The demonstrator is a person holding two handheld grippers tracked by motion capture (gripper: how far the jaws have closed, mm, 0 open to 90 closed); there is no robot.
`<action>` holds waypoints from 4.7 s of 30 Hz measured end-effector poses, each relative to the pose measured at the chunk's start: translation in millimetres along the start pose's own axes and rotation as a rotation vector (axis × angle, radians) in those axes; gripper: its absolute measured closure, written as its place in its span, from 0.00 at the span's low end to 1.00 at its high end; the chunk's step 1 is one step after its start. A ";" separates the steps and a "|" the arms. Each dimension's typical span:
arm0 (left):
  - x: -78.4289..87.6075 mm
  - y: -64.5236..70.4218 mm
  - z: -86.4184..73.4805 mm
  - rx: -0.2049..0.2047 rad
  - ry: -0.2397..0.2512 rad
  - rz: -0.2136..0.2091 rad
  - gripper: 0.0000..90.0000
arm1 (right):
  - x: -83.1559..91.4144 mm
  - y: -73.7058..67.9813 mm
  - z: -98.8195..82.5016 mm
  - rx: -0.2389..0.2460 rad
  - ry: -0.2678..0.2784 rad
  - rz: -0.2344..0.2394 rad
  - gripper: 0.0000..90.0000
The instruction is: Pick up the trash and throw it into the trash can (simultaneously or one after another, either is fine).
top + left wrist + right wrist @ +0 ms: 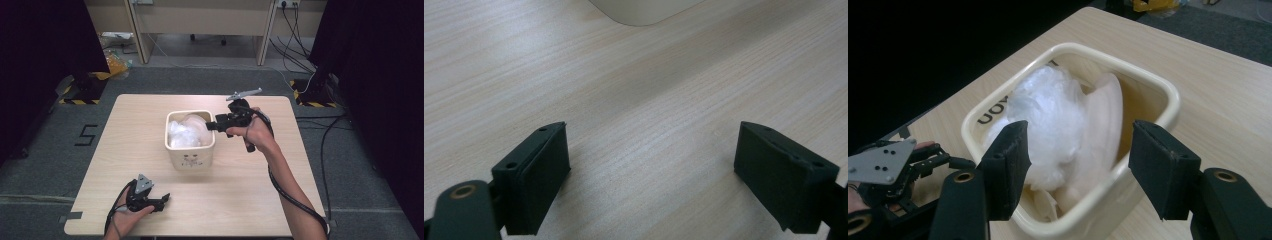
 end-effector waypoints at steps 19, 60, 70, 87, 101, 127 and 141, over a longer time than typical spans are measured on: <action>-0.2 0.2 0.2 0.004 0.003 0.001 0.15 | 31.3 35.7 -41.2 -0.053 0.052 -0.090 0.36; -0.4 0.3 0.2 0.005 0.004 0.002 0.15 | 59.5 52.7 -135.9 -0.101 0.106 -0.156 0.34; -0.3 0.3 0.1 0.004 0.004 0.002 0.15 | 50.1 56.8 -168.3 -0.129 0.092 -0.168 0.34; -0.3 0.3 0.1 0.005 0.004 0.002 0.15 | 48.3 55.3 -192.5 -0.117 0.052 -0.198 0.33; -0.3 0.3 0.1 0.005 0.004 0.002 0.15 | 50.0 56.8 -218.6 -0.116 0.036 -0.232 0.19; -0.3 0.3 0.1 0.004 0.004 0.002 0.15 | 43.8 57.7 -254.0 0.007 -0.024 -0.389 0.17; -0.2 0.4 0.0 0.004 0.004 0.004 0.15 | 41.0 55.4 -254.5 0.031 -0.038 -0.408 0.15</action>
Point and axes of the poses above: each handheld gripper's, and its own axes: x roughly backward along the jaws, z roughly out of its top, y roughly to its right, the point moved 5 cm from there along -x, roughly forward along the jaws, and after that the axes turned 7 degrees about -x, right-handed, at the moved point
